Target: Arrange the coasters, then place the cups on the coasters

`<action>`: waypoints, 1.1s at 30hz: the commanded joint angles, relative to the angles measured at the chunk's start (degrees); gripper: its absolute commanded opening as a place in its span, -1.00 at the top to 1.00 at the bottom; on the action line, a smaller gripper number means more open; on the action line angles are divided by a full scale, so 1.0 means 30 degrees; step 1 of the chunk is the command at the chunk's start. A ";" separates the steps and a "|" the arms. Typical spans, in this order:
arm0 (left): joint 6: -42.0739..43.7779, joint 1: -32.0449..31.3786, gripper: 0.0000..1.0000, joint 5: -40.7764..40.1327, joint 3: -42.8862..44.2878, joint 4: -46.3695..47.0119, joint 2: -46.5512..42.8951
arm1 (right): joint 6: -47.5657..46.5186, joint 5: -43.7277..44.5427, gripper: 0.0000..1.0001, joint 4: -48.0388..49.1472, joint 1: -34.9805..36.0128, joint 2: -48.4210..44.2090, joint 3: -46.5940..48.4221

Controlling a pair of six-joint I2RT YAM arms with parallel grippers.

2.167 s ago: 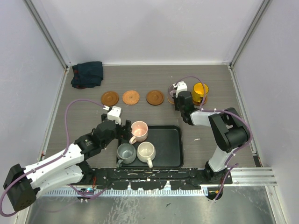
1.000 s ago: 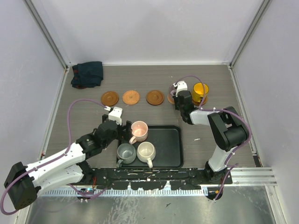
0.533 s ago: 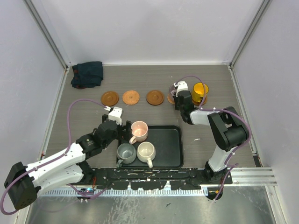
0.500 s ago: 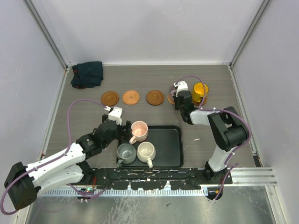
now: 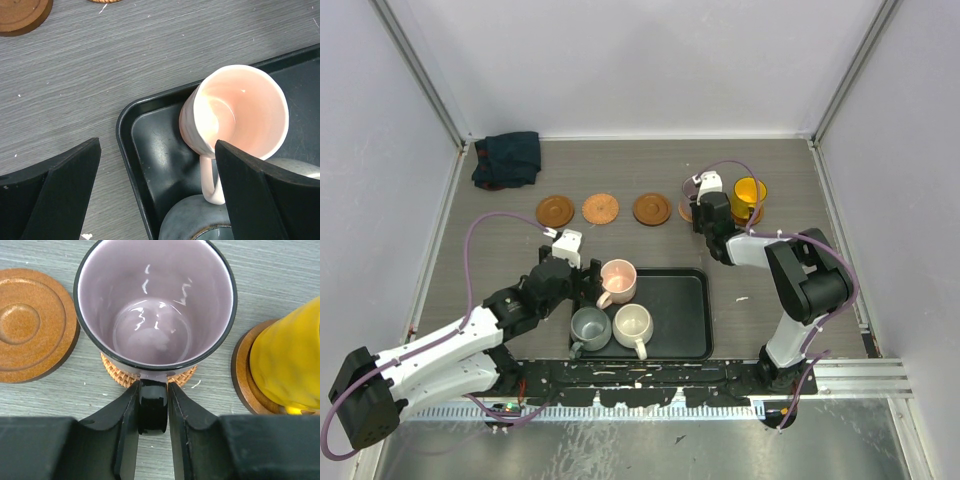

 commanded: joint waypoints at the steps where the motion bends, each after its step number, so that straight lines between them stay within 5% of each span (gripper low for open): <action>1: -0.0303 -0.0031 -0.96 -0.0294 -0.0057 0.1313 -0.0034 | 0.0188 0.0450 0.32 0.1192 -0.0083 -0.0795 0.0883; 16: -0.0417 -0.0037 -0.96 -0.0270 -0.0098 0.1181 -0.0142 | 0.0400 0.0723 0.08 0.1163 -0.0026 -0.1960 0.0225; 33: -0.0001 -0.0030 -0.96 0.1102 0.0528 0.0199 -0.0366 | 0.3008 0.1988 -0.02 -0.3282 0.0520 -0.9504 -0.1579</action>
